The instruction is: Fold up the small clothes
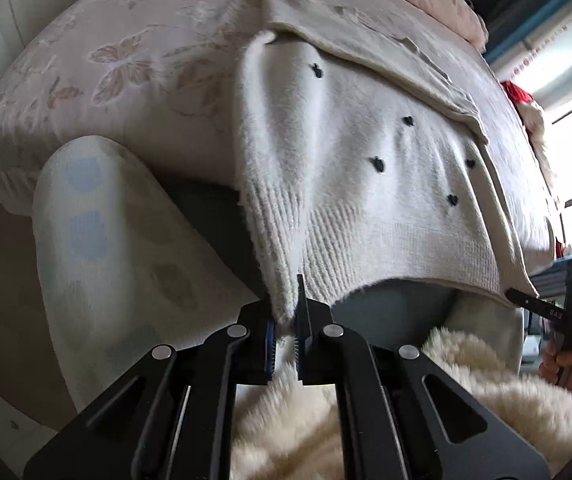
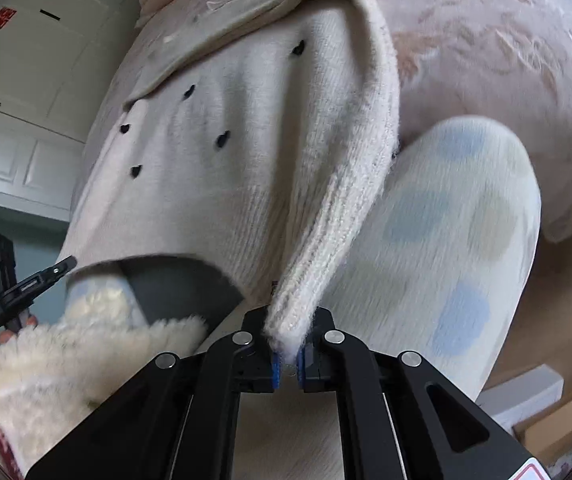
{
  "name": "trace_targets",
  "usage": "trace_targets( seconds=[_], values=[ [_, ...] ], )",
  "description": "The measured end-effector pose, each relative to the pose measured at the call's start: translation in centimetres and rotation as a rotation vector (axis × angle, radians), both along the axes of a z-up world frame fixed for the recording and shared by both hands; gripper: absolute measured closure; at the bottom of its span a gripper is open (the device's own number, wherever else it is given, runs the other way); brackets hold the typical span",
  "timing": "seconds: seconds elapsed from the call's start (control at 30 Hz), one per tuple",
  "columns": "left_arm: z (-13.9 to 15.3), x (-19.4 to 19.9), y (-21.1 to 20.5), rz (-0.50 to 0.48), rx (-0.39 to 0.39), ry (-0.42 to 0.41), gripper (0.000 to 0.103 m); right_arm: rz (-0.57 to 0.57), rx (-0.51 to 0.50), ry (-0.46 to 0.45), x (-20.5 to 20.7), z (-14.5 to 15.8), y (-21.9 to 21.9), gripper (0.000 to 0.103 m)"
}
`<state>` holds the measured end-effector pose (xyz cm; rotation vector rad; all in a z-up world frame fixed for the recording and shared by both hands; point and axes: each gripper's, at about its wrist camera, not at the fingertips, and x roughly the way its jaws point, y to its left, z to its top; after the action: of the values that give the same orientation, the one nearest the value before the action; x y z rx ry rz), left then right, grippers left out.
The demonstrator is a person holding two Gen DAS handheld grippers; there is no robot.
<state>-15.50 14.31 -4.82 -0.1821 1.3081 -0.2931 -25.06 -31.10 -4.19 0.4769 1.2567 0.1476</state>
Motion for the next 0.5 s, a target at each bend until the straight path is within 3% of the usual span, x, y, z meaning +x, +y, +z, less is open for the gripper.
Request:
trace_targets(
  seconds=[0.13, 0.23, 0.33, 0.4, 0.5],
  values=[
    [4.3, 1.2, 0.9, 0.010, -0.037, -0.054, 0.097, -0.021, 0.034, -0.097, 1.0, 5.5, -1.2, 0.098],
    [8.2, 3.9, 1.1, 0.027, -0.073, -0.148, 0.097, -0.059, 0.028, -0.264, 3.7, 11.1, -3.5, 0.098],
    [11.1, 9.7, 0.4, 0.027, -0.092, -0.258, 0.097, -0.113, 0.023, -0.427, 8.8, 15.3, -6.2, 0.098],
    [12.1, 14.9, -1.0, 0.029, -0.116, -0.302, 0.097, -0.145, 0.003, -0.504, 13.3, 16.3, -7.3, 0.098],
    [12.1, 22.4, -4.1, 0.026, -0.052, -0.402, 0.097, -0.200, 0.008, -0.534, 20.3, 15.2, -8.6, 0.098]
  ],
)
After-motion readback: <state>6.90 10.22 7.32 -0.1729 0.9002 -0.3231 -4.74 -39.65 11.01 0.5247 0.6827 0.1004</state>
